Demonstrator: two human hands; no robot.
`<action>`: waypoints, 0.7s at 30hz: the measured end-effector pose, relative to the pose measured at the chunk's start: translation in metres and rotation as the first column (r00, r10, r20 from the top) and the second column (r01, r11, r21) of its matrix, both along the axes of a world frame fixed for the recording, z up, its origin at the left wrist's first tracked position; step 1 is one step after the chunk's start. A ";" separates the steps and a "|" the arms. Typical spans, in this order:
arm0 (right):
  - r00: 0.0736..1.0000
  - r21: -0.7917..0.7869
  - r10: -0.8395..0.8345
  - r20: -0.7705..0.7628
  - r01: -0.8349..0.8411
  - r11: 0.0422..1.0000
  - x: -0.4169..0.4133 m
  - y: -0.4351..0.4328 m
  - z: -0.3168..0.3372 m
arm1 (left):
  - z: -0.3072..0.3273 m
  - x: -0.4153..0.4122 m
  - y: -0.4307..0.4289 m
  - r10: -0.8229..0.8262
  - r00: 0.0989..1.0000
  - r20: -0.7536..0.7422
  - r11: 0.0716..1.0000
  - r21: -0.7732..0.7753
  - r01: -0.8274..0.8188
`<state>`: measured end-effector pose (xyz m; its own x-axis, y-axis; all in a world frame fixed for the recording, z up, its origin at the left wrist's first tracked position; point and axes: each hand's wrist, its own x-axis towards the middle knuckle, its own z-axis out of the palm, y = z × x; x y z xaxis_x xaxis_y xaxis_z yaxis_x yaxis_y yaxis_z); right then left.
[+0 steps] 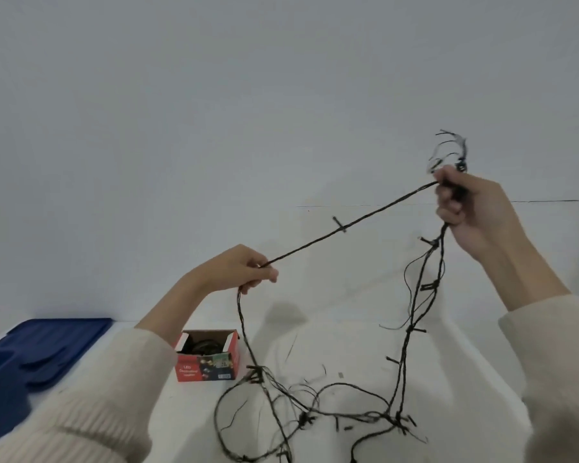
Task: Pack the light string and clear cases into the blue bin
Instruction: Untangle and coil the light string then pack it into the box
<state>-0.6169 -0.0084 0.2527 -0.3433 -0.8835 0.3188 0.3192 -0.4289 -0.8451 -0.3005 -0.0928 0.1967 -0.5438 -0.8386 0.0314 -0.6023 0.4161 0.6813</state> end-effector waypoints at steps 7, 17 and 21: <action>0.873 0.139 -0.064 -0.484 0.149 0.979 -0.004 0.005 -0.007 | 0.035 -0.024 0.014 0.081 0.836 -0.543 0.980 0.195 0.031; 0.664 0.094 -0.316 -0.677 0.504 0.858 -0.027 0.002 0.018 | 0.119 -0.033 0.013 0.190 0.673 -0.714 0.981 0.155 -0.112; 0.822 0.157 -0.352 -0.448 0.459 0.874 -0.038 0.002 0.014 | 0.108 -0.025 0.003 0.301 0.667 -0.682 0.950 0.154 -0.272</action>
